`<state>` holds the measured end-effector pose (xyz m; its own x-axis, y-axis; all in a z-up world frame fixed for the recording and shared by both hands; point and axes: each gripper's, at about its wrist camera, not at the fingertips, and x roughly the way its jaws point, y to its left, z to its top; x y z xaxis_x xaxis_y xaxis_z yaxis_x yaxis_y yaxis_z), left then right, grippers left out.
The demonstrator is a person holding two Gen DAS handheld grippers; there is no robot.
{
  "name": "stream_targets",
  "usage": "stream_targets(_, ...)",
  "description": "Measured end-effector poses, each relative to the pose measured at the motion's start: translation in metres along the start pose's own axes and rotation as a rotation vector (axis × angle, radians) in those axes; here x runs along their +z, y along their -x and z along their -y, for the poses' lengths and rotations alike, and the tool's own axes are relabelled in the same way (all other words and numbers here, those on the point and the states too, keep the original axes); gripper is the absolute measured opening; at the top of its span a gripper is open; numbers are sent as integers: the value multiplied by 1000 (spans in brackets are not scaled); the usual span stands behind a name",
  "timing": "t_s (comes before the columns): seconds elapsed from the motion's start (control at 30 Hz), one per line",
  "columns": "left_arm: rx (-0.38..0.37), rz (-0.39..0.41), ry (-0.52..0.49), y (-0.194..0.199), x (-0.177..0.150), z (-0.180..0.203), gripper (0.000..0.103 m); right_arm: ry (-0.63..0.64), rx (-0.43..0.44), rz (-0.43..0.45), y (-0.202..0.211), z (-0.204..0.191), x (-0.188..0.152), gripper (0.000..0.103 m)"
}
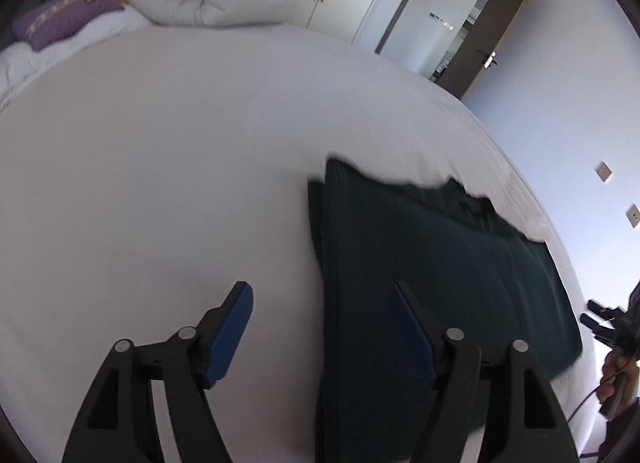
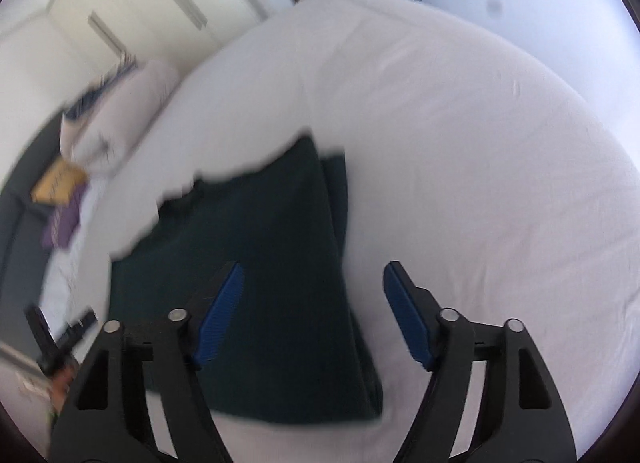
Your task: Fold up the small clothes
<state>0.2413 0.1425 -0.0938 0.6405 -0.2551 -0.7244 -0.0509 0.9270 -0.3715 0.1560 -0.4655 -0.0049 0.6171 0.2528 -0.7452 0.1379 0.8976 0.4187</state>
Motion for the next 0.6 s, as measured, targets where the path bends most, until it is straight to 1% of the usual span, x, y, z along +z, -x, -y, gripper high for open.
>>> stream_targets(0.03,-11,-10,8,0,-8,-1,73,27,-26,-13,-2,-2,-8,60)
stream_targets(0.07,-15,-14,8,1,-11,-3,73,42,-41,-26,-3,-3,-14,52)
stream_targets(0.1,-16,-17,4,2,-16,-3,73,48,-44,-43,-6,-3,-18,39)
stream_targets(0.13,-20,-24,3,3,-21,-3,73,46,-46,-57,-5,-1,-33,33)
stream_targets(0.17,-28,-28,4,4,-24,-2,72,46,-53,-60,-2,0,-46,31)
stream_targets(0.23,-30,-36,-8,4,-33,2,71,50,-63,-54,-1,1,-52,28)
stream_targets(0.27,-33,-37,-16,4,-36,4,66,47,-63,-55,0,2,-54,24)
stream_targets(0.3,-34,-37,-20,4,-37,5,57,46,-69,-53,-1,-1,-55,19)
stream_targets(0.33,-29,-37,-22,5,-40,5,52,47,-74,-49,1,-2,-59,17)
stream_targets(0.4,-22,-36,-18,5,-43,4,33,48,-82,-44,8,-4,-71,10)
stream_targets(0.47,-13,-44,-18,4,-45,3,23,59,-88,-43,17,3,-77,8)
stream_targets(0.6,8,-51,-44,5,-49,7,22,65,-91,-41,20,5,-80,7)
